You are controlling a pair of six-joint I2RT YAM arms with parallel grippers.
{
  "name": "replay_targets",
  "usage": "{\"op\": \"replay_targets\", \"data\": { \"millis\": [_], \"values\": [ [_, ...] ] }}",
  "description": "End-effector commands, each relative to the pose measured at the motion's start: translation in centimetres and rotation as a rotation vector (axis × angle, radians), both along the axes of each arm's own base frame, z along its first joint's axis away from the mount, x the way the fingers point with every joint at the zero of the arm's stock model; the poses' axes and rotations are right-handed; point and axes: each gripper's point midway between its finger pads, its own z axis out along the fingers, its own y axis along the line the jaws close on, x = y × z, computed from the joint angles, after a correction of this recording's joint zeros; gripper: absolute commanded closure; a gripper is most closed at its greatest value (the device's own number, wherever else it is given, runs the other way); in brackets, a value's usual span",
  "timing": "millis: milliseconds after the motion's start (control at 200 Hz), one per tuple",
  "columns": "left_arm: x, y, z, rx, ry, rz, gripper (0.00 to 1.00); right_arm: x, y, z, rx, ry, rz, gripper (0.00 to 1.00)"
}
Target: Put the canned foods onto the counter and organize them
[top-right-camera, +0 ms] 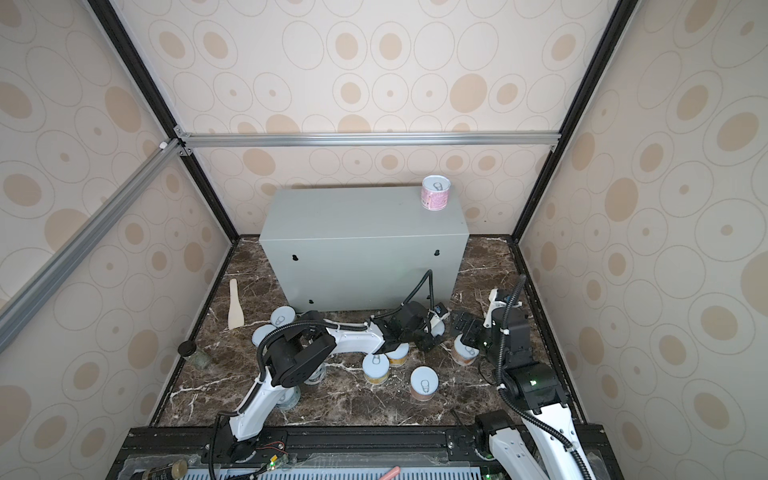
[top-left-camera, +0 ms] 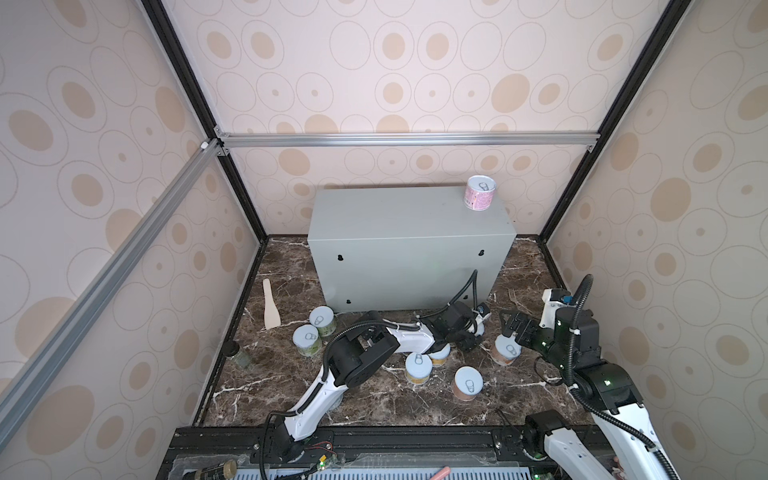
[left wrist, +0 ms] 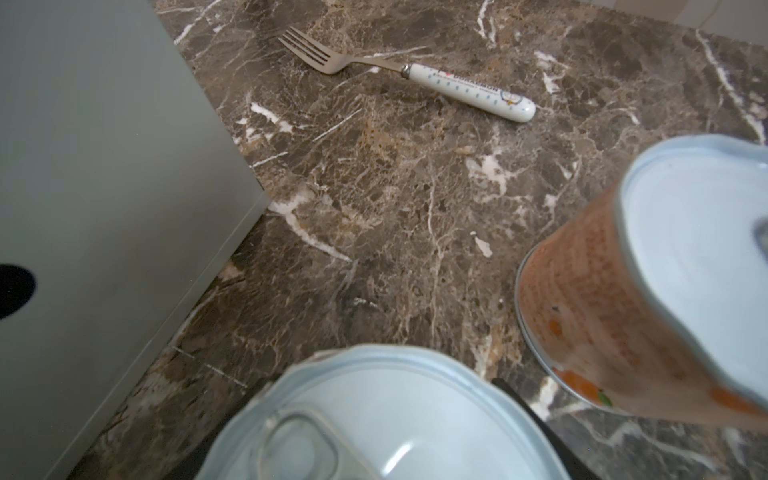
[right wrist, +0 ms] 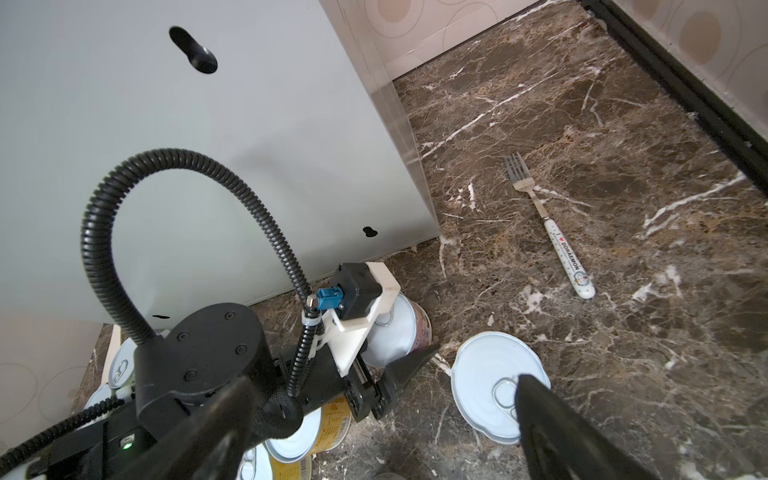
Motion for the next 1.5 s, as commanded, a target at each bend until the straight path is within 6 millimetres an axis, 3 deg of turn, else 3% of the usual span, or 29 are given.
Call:
{"op": "replay_targets", "data": {
  "millis": [0,360,525,765,1005,1220,1495],
  "values": [
    [0.7,-0.6,6.9,-0.102,-0.099,0.0,0.38,-0.4,0.1,0.6,0.022,-0.015,0.004,0.0],
    [-0.7,2.4,14.0,-0.18,-0.143,0.031,0.38,-2.2,0.5,3.4,0.048,-0.038,0.042,0.0],
    [-1.7,4.6,17.0,-0.222,-0.153,0.06,0.38,-3.2,1.5,5.2,0.049,-0.083,0.123,0.01],
    [-3.6,9.0,19.6,-0.215,-0.16,0.112,0.38,-4.7,1.4,7.3,0.047,-0.112,0.143,0.01],
    [-5.3,12.8,23.1,-0.223,-0.168,0.146,0.38,-5.0,1.9,5.9,0.058,-0.032,0.163,0.01],
    [-6.6,14.9,25.3,-0.201,-0.149,0.151,0.38,-4.6,2.0,4.8,0.057,-0.006,0.166,0.01],
    [-5.9,15.4,28.8,-0.155,-0.156,0.192,0.38,-2.0,1.5,2.2,0.08,0.017,0.079,0.01]
  ]
}}
